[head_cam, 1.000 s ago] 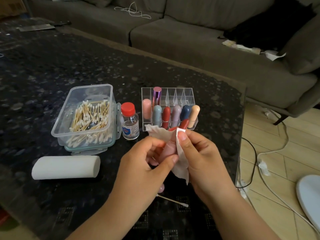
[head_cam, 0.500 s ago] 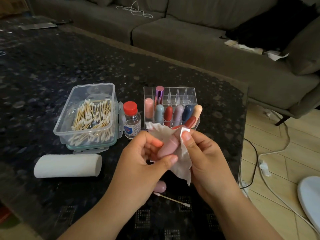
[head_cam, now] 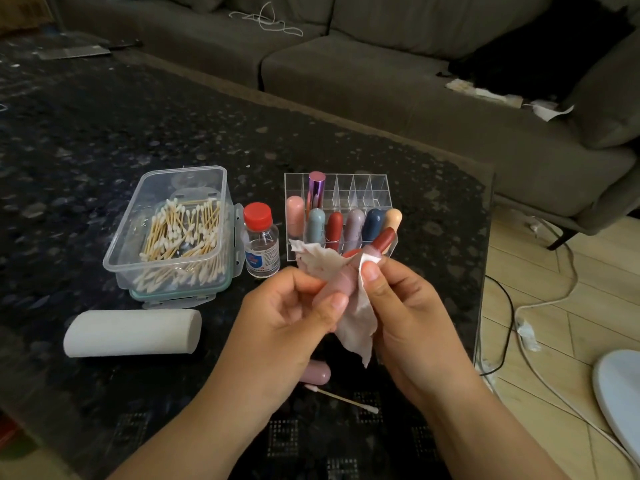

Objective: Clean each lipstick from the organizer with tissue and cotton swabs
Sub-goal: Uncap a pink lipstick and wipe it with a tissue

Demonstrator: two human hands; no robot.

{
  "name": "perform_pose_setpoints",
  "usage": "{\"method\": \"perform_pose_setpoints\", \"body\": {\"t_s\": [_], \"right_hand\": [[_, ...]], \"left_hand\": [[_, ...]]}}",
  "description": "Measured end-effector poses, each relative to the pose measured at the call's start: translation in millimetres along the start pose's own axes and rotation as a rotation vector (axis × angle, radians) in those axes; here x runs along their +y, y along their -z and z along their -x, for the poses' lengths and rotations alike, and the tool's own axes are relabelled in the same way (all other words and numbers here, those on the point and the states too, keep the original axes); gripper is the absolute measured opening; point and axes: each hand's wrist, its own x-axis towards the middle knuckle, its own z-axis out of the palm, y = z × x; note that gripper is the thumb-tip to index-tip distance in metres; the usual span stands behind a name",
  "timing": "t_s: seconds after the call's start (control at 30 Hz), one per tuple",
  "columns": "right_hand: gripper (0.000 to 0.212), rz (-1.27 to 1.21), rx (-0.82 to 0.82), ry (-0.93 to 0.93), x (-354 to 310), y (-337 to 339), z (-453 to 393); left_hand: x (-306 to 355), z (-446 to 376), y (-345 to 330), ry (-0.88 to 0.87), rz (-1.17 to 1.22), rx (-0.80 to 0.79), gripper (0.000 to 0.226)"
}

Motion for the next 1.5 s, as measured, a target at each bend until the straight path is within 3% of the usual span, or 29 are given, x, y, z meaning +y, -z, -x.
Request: {"method": "perform_pose_setpoints", "body": {"t_s": [0.17, 0.33, 0.6, 0.83, 0.97, 1.13, 1.23, 1.37, 1.5], "right_hand": [[0.033, 0.043, -0.017, 0.024, 0.0, 0.7, -0.9], [0.042, -0.050, -0.089, 0.021, -2.5, -2.7, -0.7], [0.030, 0.049, -0.010, 0.041, 2.2, 2.6, -2.4], [0.039, 0.014, -0.038, 0.036, -2.9, 1.2, -1.6], [0.032, 0.086, -0.011, 0.044, -0.2, 3.3, -0.9], [0.028, 0.141, -0.041, 0.031, 0.0, 3.0, -2.5], [0.032, 0.128, -0.028, 0.058, -0.1, 2.1, -1.9], [0.037, 0.076, -0.062, 0.031, 0.2, 1.7, -2.2], [0.033, 0.079, -0.079, 0.040, 0.7, -0.6, -2.2]], "left_hand": [[-4.6, -1.4, 0.6, 0.006, -0.004, -0.011, 0.017], [-6.5, -0.9, -0.2, 0.079, -0.017, -0.125, 0.040], [-0.3, 0.2, -0.3, -0.014, 0.003, -0.011, 0.019], [-2.3, 0.8, -0.6, 0.018, -0.009, -0.077, 0.028], [-0.7, 1.4, 0.6, -0.039, -0.018, -0.014, 0.014], [-5.6, 0.5, 0.7, -0.081, -0.038, 0.069, 0.024], [-6.4, -0.8, 1.1, -0.028, -0.015, 0.015, 0.019], [-7.3, -1.5, 3.0, 0.101, 0.050, -0.103, 0.033], [-9.2, -3.1, 4.4, 0.026, 0.068, -0.062, 0.028]]}}
